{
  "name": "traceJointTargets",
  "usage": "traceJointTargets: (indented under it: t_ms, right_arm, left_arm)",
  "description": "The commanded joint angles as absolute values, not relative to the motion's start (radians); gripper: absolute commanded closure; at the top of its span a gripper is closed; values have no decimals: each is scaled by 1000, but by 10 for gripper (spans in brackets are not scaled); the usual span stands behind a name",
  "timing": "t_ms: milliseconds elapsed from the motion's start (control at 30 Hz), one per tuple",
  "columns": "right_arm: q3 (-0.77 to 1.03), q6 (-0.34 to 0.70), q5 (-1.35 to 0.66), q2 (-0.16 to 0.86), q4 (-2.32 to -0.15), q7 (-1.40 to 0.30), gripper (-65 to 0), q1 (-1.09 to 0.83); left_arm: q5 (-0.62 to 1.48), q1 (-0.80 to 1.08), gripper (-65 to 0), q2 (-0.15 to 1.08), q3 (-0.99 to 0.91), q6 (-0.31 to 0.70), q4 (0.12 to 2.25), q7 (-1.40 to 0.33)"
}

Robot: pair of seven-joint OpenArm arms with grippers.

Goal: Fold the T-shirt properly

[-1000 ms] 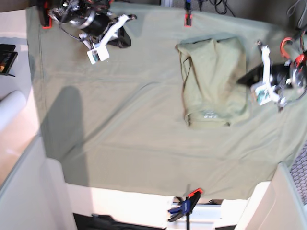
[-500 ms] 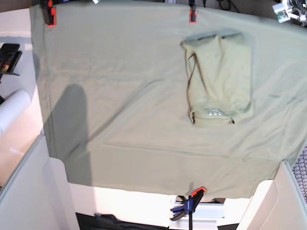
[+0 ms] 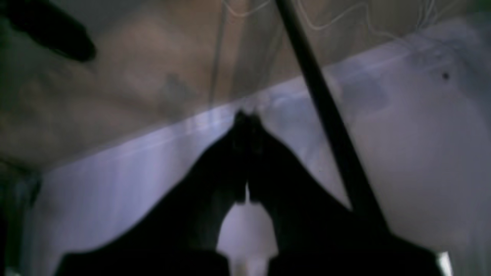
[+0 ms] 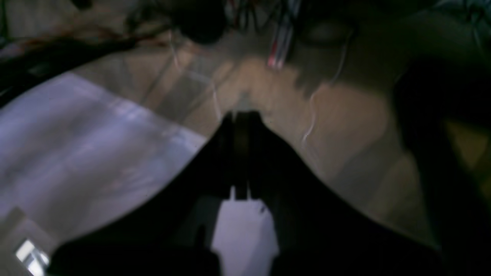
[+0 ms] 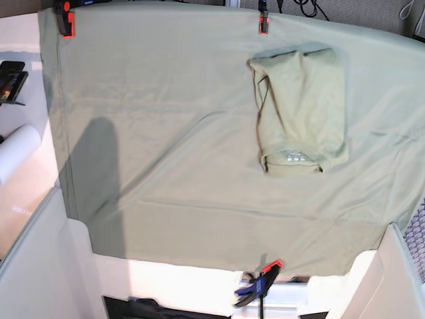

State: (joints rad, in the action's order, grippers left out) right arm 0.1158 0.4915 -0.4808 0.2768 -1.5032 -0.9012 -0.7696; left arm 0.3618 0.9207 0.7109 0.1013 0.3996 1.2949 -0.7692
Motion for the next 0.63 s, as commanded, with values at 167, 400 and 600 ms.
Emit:
traceJointTargets:
  t_ms: [167, 400, 600]
  right_arm:
    - [115, 426, -459, 282, -1224, -984, 0, -642]
    - [115, 422, -409, 276, -951, -984, 0, -443]
    - [115, 422, -400, 254, -866, -1001, 0, -337]
  left_arm:
    - [226, 608, 0, 699, 316, 419, 994, -716]
    - [366, 313, 0, 675, 415, 393, 859, -690]
    - [403, 279, 0, 561, 439, 361, 755, -703]
